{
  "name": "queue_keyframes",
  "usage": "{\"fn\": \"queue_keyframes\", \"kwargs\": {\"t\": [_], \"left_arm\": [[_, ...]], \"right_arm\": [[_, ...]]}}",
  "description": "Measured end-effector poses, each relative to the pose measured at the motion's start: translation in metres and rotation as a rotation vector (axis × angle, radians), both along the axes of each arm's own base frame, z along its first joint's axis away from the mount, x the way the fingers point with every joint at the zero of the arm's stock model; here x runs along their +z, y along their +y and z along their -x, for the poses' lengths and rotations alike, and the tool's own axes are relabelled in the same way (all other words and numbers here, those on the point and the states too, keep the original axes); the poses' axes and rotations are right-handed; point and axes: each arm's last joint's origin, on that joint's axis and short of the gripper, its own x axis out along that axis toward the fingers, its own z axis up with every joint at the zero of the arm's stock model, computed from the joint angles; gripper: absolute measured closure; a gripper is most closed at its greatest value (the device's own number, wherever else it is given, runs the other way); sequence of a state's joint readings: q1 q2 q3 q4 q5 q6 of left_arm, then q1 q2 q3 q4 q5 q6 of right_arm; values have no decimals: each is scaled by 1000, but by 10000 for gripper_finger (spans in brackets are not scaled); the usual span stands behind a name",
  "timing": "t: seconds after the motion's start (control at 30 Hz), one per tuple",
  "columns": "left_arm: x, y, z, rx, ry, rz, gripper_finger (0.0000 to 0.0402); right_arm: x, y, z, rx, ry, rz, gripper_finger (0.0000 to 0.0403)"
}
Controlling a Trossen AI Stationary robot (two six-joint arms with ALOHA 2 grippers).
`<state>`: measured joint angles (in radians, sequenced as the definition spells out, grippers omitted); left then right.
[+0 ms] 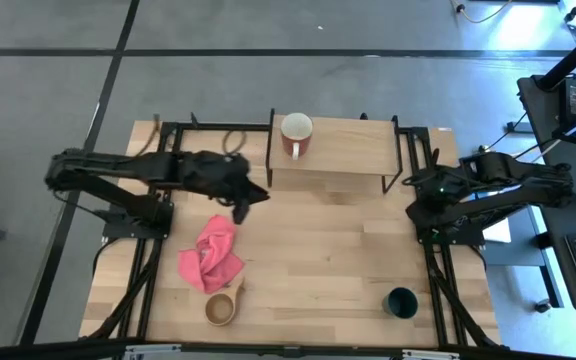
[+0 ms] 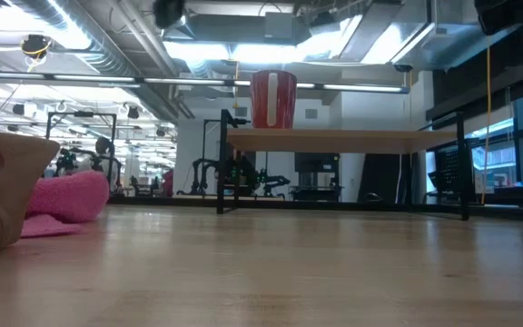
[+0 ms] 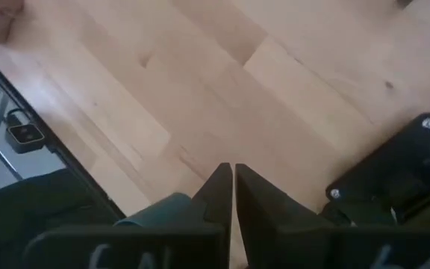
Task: Stack small to large cups/mugs on shelf
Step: Put the blue mug on the shelf
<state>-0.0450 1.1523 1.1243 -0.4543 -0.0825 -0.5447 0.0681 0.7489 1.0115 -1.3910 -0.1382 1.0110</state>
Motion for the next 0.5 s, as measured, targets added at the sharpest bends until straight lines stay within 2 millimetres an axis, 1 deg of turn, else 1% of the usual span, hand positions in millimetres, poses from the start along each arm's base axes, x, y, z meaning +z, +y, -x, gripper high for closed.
{"fn": "queue_keyframes", "kwargs": {"t": [0.1,0.2,0.37,0.5], "left_arm": [[-5,-2,28,13,-36,45,347],[-14,-6,50,5,-59,71,347],[-27,-7,78,10,-122,88,347],[-41,-6,92,12,-151,109,347]], "right_arm": [[-2,2,-4,-17,37,-16,382],[-5,4,-6,-49,109,-42,382],[-9,10,-18,-87,159,-64,382],[-13,16,-32,-85,178,-71,382]]}}
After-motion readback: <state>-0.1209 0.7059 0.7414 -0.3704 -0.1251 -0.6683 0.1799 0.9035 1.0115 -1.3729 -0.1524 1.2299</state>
